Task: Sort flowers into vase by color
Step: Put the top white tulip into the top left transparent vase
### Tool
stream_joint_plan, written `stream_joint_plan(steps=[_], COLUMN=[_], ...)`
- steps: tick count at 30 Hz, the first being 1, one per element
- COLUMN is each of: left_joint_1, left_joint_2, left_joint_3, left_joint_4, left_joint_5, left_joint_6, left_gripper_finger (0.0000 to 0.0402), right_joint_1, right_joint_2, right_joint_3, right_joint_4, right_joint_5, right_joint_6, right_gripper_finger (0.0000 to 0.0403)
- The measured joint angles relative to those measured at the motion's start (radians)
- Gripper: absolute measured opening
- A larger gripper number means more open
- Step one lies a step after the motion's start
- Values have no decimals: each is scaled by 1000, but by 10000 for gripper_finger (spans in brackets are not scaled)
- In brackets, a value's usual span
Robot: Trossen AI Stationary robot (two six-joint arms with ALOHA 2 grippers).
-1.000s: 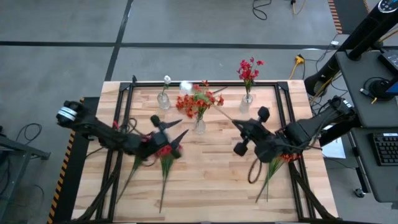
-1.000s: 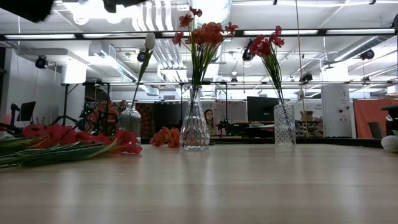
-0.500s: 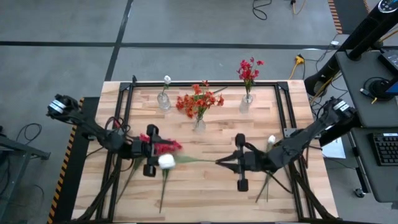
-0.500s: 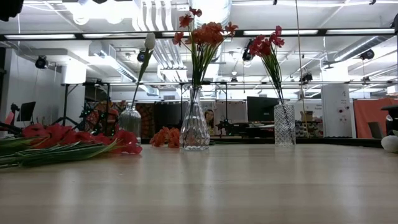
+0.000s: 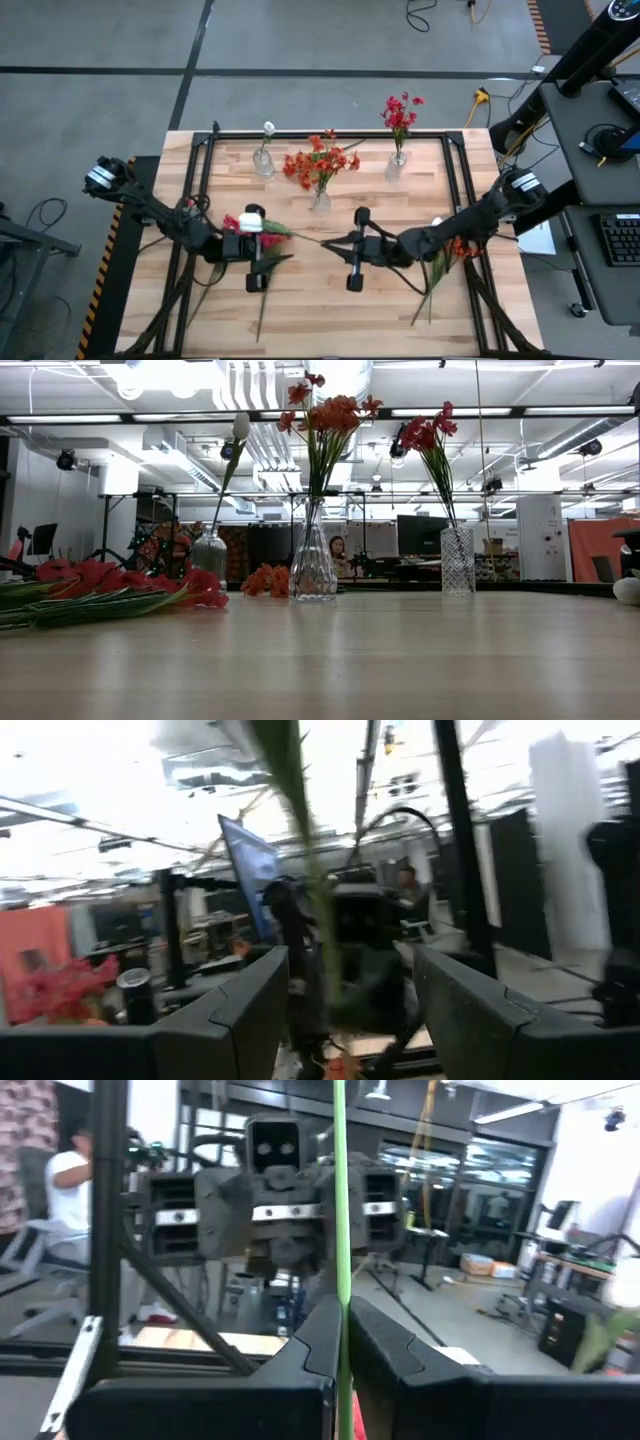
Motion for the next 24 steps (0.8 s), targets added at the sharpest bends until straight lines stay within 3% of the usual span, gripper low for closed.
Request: stream_joint_plan(steps=[3, 14, 18, 24], left_joint_1=[3, 4, 4, 4], left_joint_2=[14, 31, 30, 29], left_joint_3=[24, 46, 46, 42], left_joint_4=[-2, -26, -25, -26], left_joint_5=[-55, -27, -28, -29], left_joint_6=[10, 54, 54, 54], left_gripper_finger=[197, 185, 150, 64], right_joint_1=[-8, -52, -65, -66], right_joint_2=[29, 101, 108, 108], right_joint_3=[25, 80, 81, 81], right_joint_4=[0, -20, -21, -21], right_joint_5=[-61, -51, -50, -51], right_joint_6=[7, 42, 51, 51], right_gripper_finger=[12, 12, 12, 13])
